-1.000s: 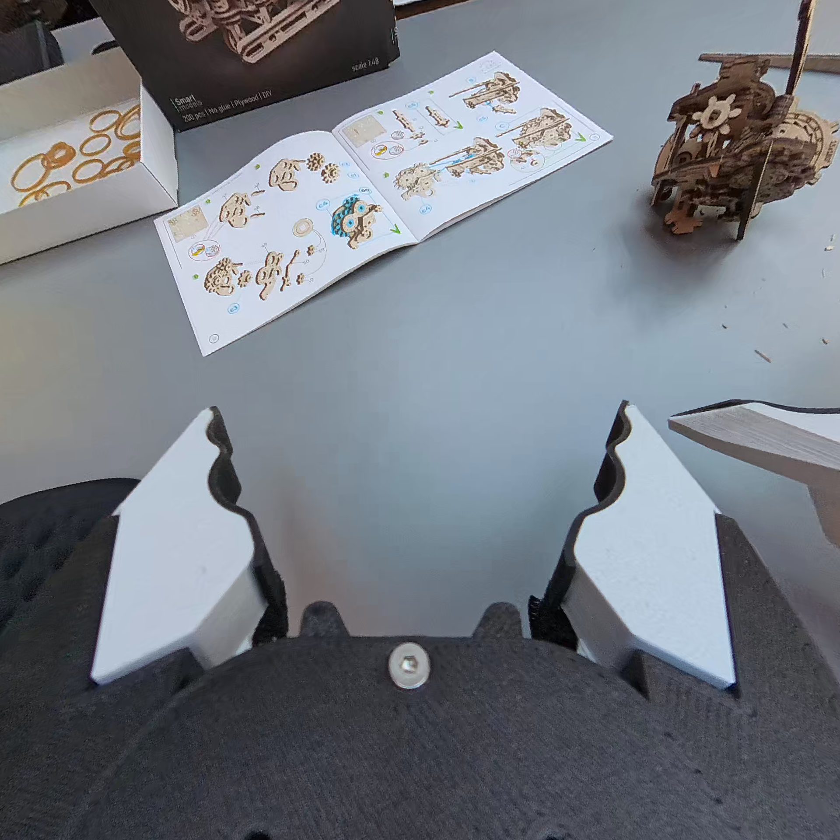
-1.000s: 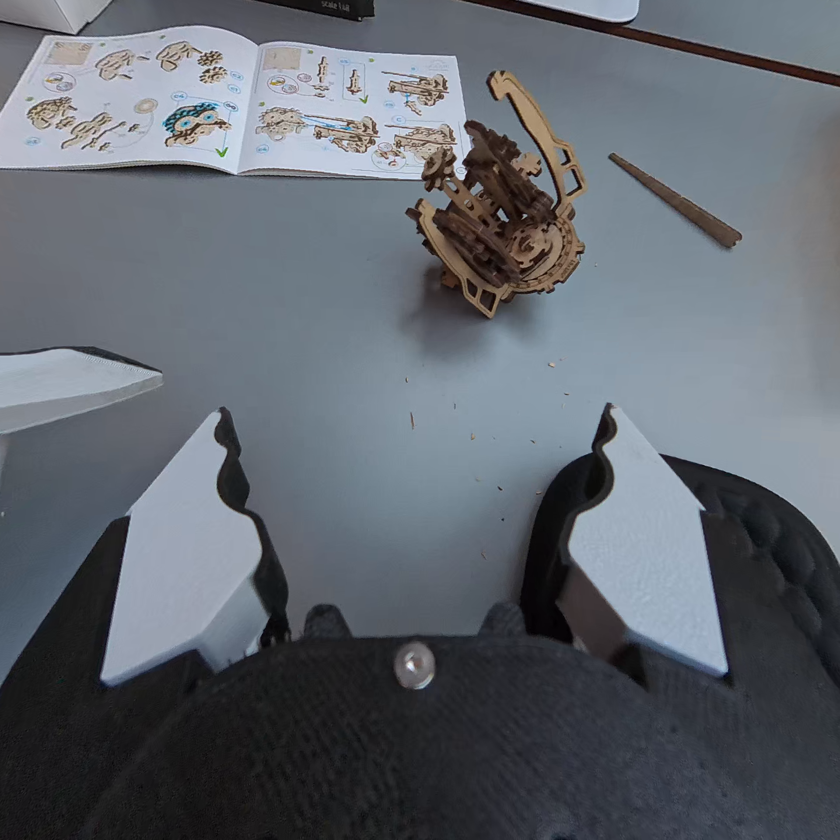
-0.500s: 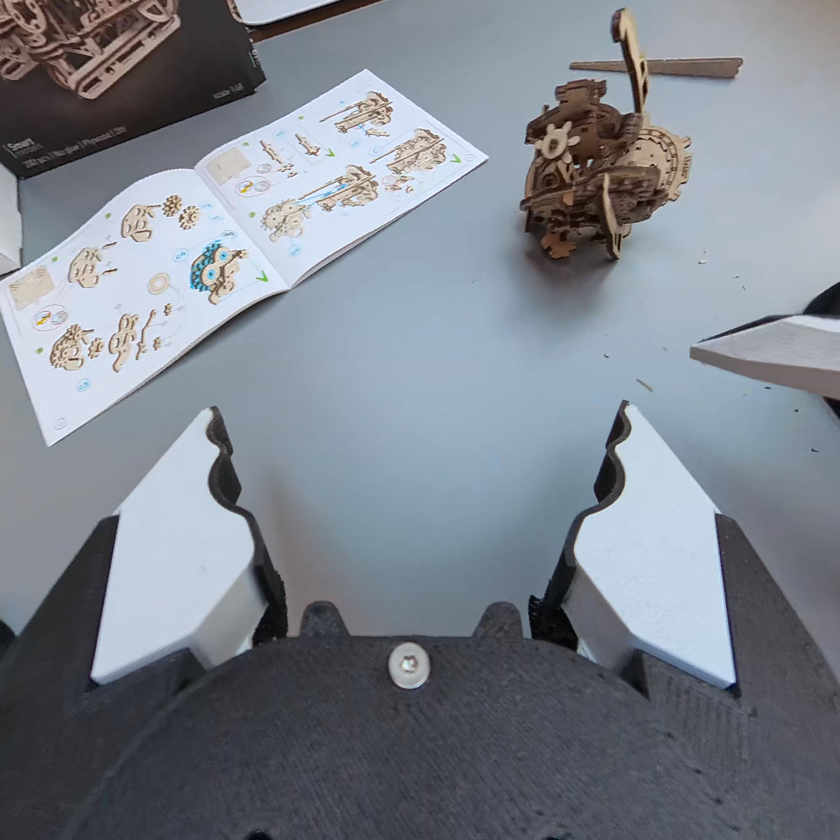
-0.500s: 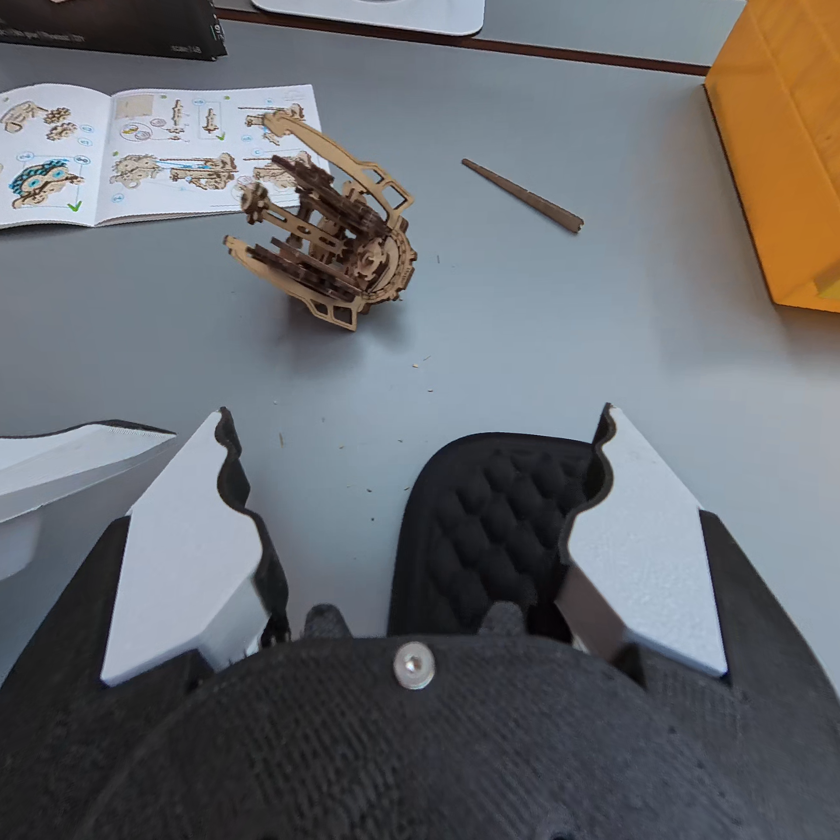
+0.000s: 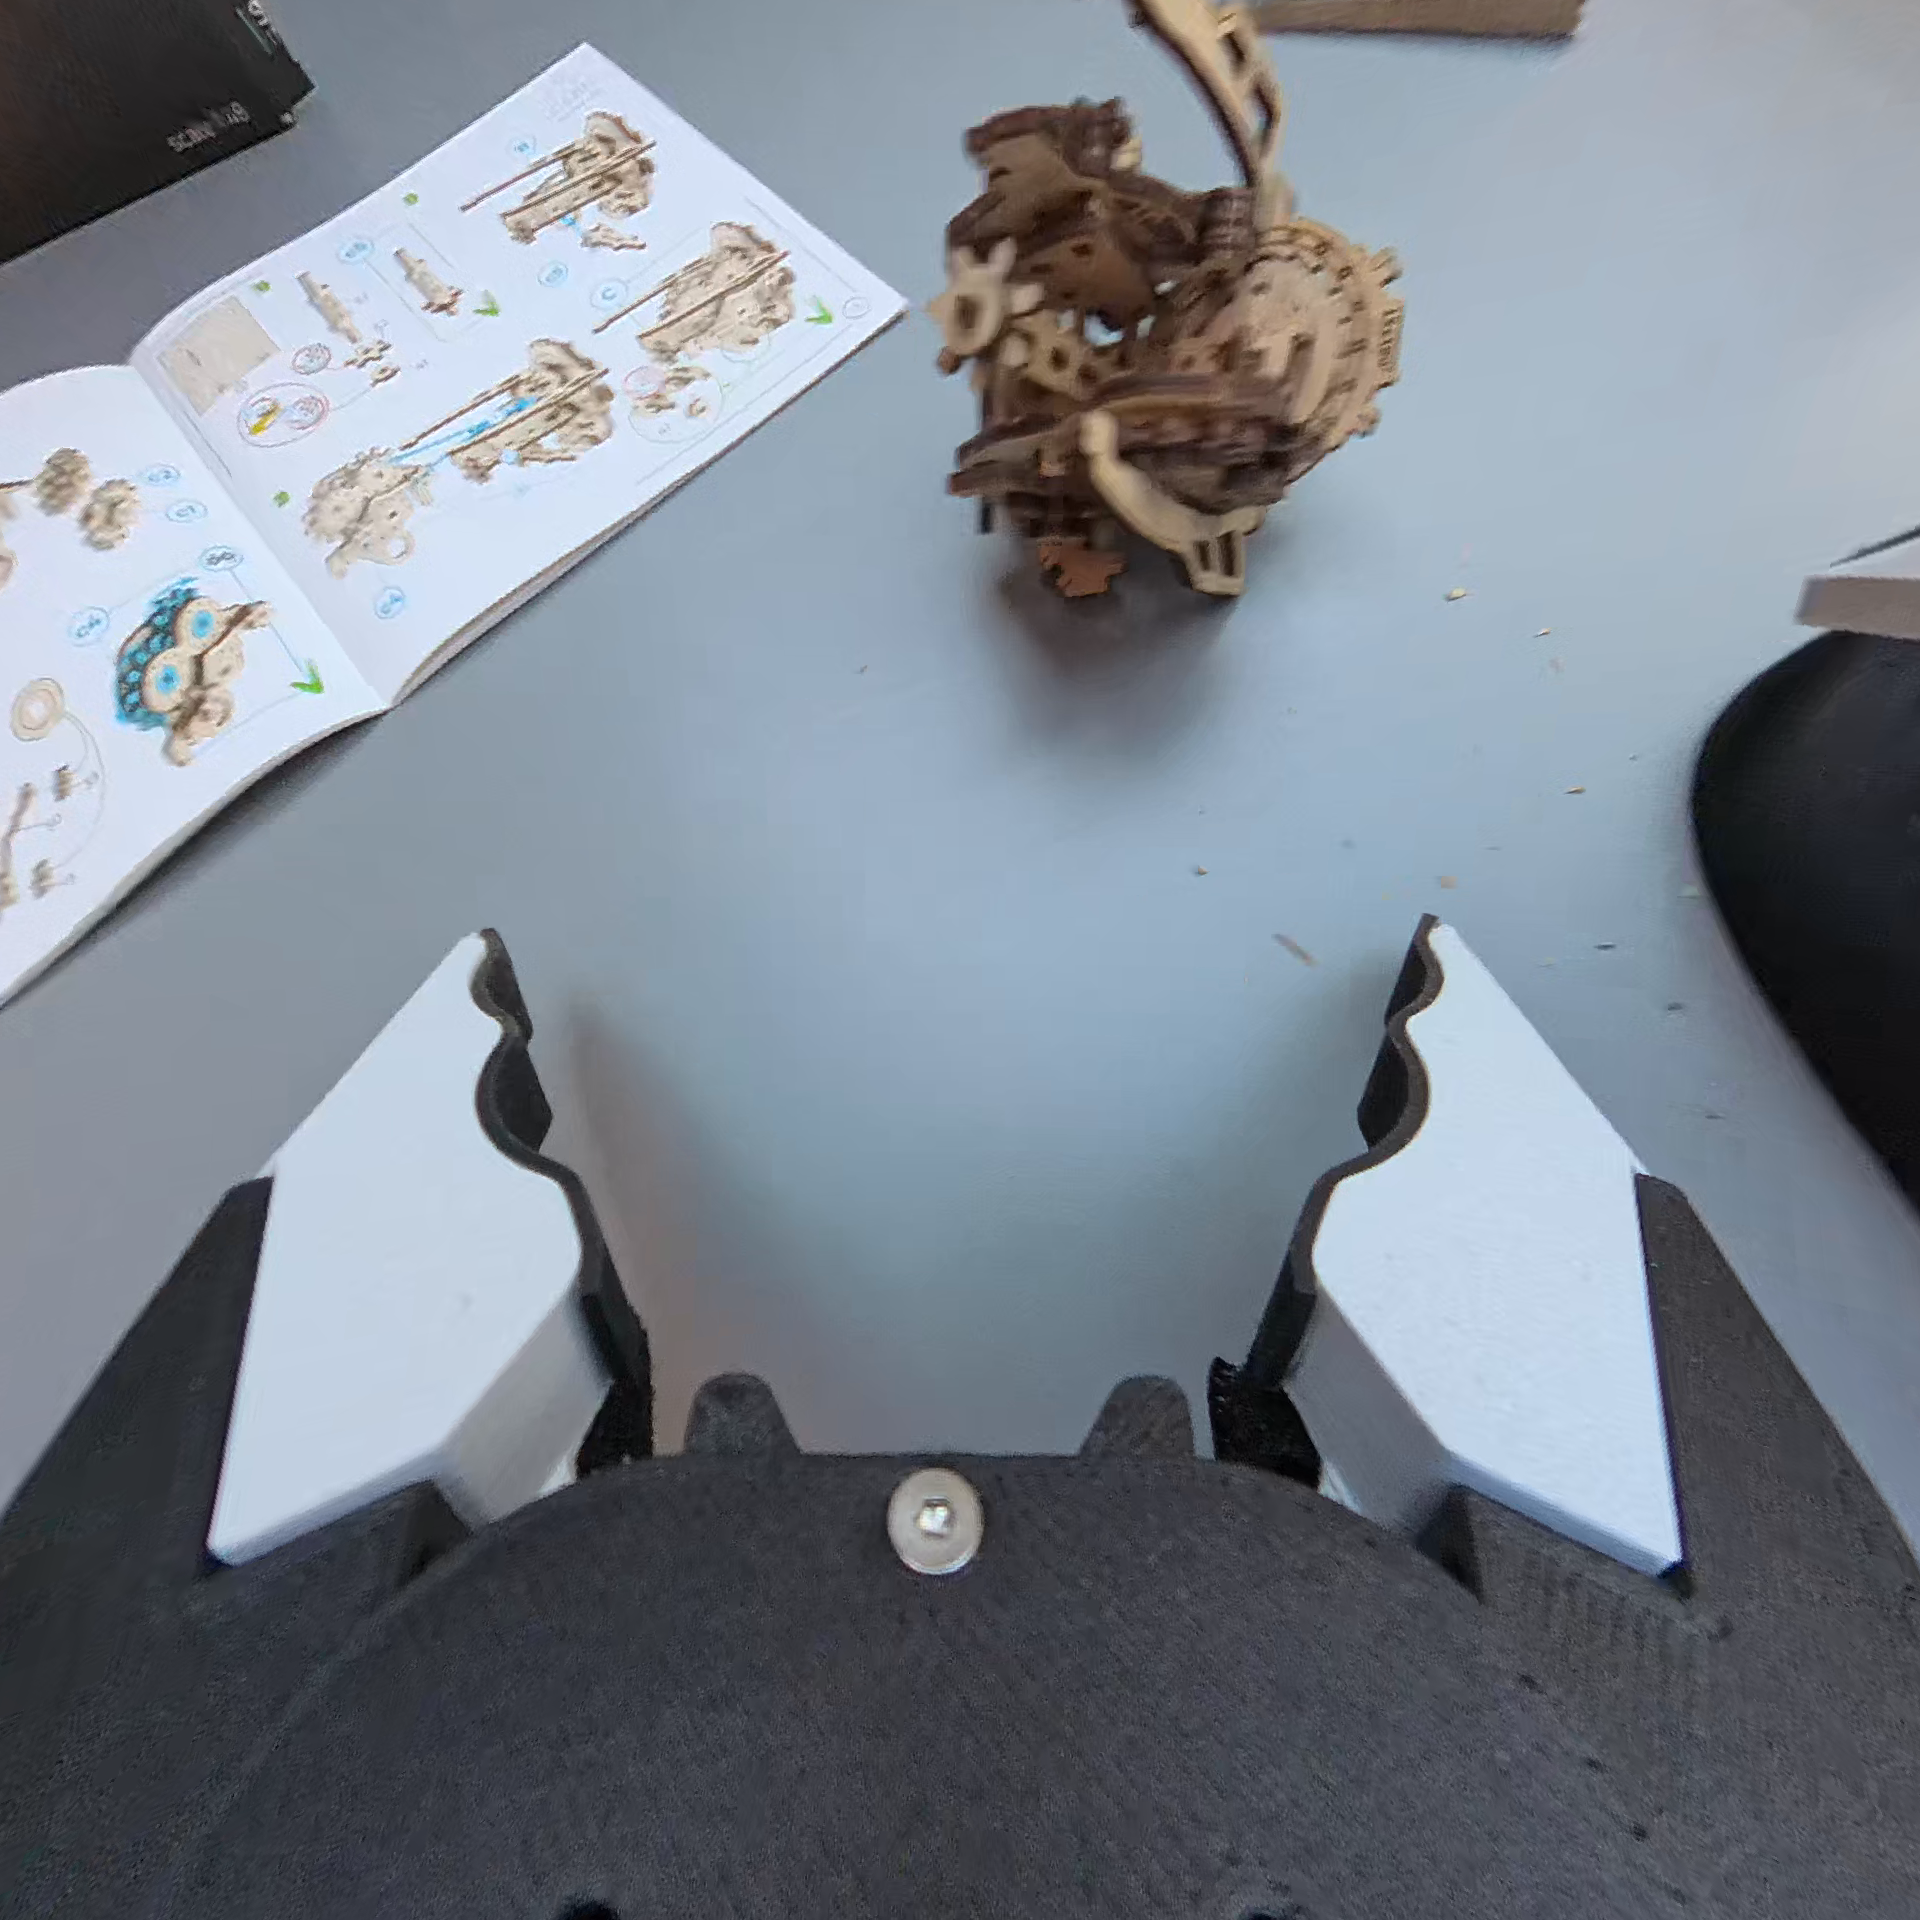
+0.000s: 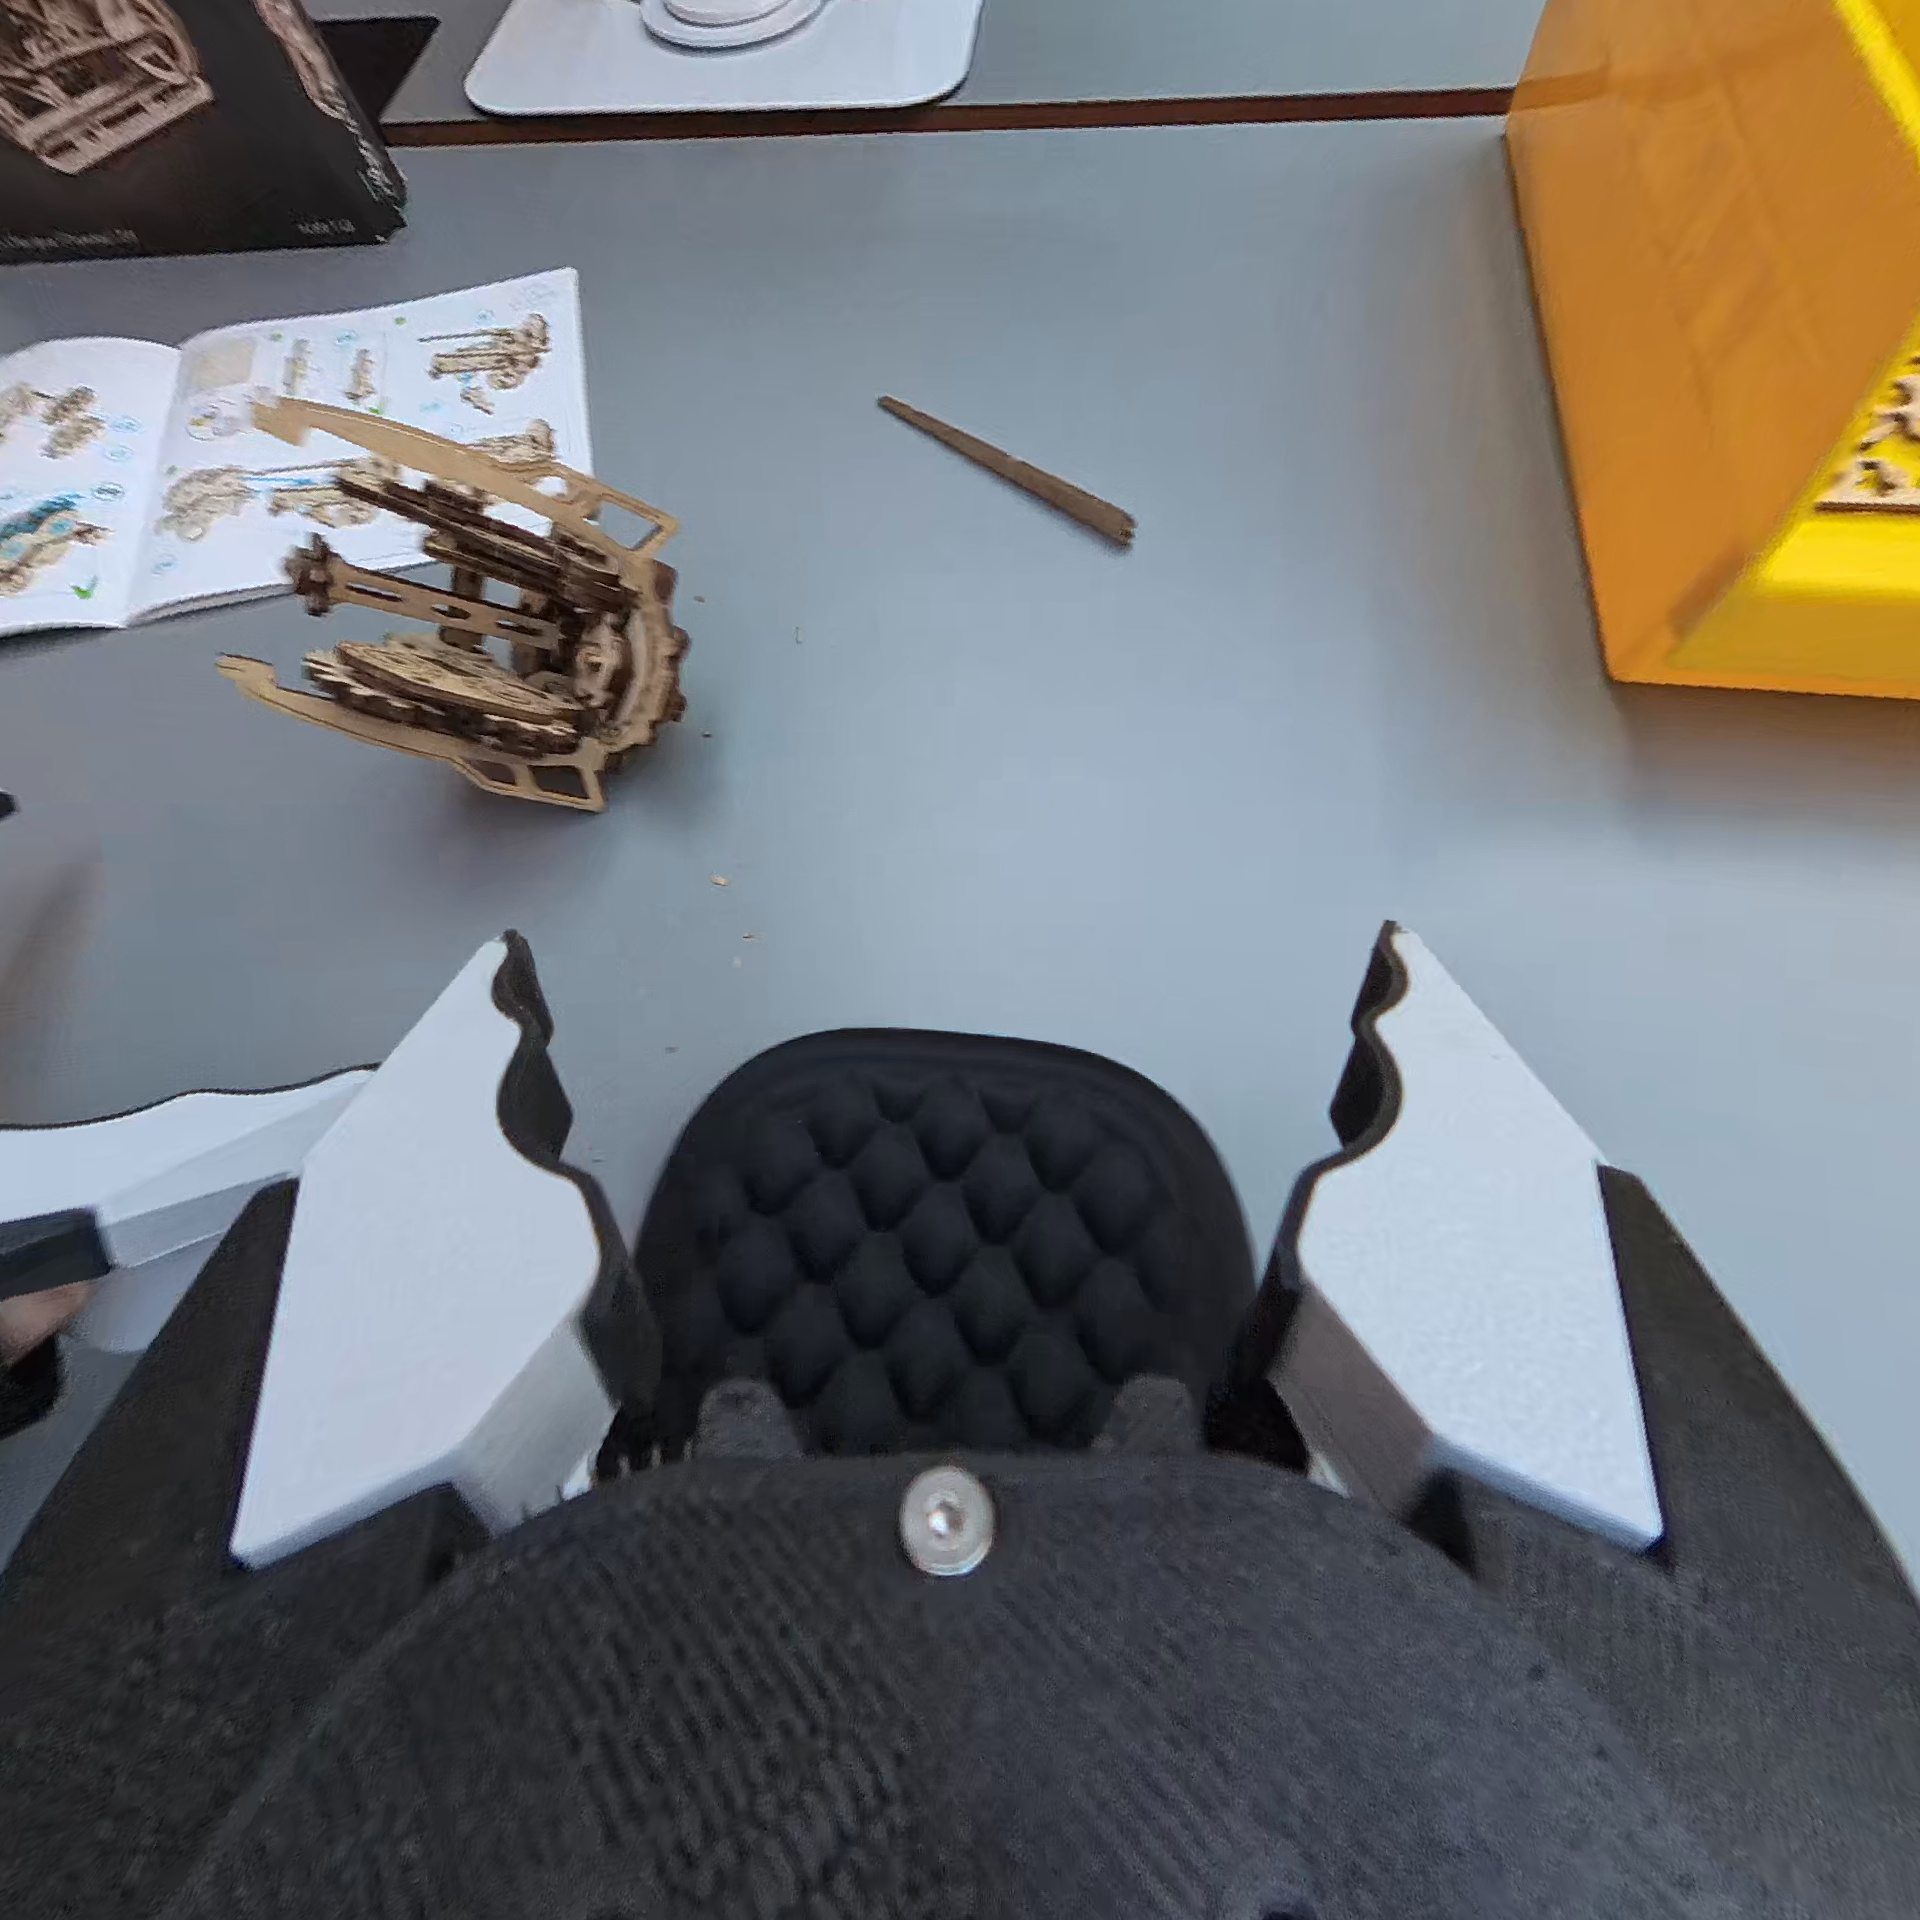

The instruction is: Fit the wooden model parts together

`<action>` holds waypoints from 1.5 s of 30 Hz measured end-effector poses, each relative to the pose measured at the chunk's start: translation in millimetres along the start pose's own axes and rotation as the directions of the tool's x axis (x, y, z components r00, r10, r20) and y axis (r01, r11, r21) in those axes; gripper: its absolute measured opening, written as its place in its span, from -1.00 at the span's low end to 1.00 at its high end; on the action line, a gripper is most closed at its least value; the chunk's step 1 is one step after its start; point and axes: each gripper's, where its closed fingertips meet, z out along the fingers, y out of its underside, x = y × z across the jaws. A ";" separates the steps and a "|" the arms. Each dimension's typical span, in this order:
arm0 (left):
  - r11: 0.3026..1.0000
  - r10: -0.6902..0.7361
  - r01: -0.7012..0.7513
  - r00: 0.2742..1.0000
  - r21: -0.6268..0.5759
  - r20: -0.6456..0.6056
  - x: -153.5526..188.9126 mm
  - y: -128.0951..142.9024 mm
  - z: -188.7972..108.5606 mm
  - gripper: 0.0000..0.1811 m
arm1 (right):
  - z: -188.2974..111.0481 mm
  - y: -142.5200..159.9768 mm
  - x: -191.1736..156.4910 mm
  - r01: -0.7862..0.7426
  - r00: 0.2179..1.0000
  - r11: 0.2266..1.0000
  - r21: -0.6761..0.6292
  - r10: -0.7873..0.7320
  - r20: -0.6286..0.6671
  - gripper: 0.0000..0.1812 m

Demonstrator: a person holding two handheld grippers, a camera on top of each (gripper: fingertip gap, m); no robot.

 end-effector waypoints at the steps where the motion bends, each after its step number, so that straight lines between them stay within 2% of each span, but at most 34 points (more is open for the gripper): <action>1: 1.000 0.000 0.001 1.000 -0.011 0.028 -14.0 4.7 -1.0 0.74 | 0.5 -0.6 -17.0 -0.028 0.999 1.000 0.002 0.028 0.046 0.65; 3: 0.999 -0.036 0.038 0.998 -0.029 0.054 -44.0 16.5 -4.1 0.74 | 2.1 -0.1 -57.1 -0.027 0.991 1.000 0.007 0.026 0.129 0.65; 7: 0.987 -0.142 0.146 0.987 -0.062 0.072 -97.1 38.6 -11.7 0.74 | 17.9 22.0 -124.3 0.060 0.981 0.996 -0.073 -0.045 0.190 0.65; 10: 0.981 -0.177 0.183 0.981 -0.070 0.083 -116.0 46.0 -15.0 0.74 | 36.6 39.2 -141.5 0.097 0.984 0.987 -0.127 -0.076 0.161 0.65; 14: 0.978 -0.192 0.199 0.976 -0.059 0.099 -117.9 45.4 -13.8 0.75 | 48.1 41.2 -137.1 0.110 0.993 0.984 -0.137 -0.104 0.054 0.65; 19: 0.974 -0.212 0.219 0.970 -0.050 0.124 -116.7 43.3 -11.8 0.75 | 53.7 28.7 -132.8 -0.028 0.999 0.996 -0.087 0.030 0.015 0.64; 25: 0.969 -0.232 0.241 0.962 -0.047 0.145 -116.3 46.6 -15.5 0.75 | 59.5 35.2 -126.7 0.021 0.997 0.988 -0.150 -0.032 -0.074 0.65; 45: 0.966 -0.245 0.256 0.956 -0.047 0.163 -116.0 48.1 -16.9 0.74 | 56.8 36.6 -124.5 0.015 0.996 0.989 -0.148 -0.027 -0.083 0.66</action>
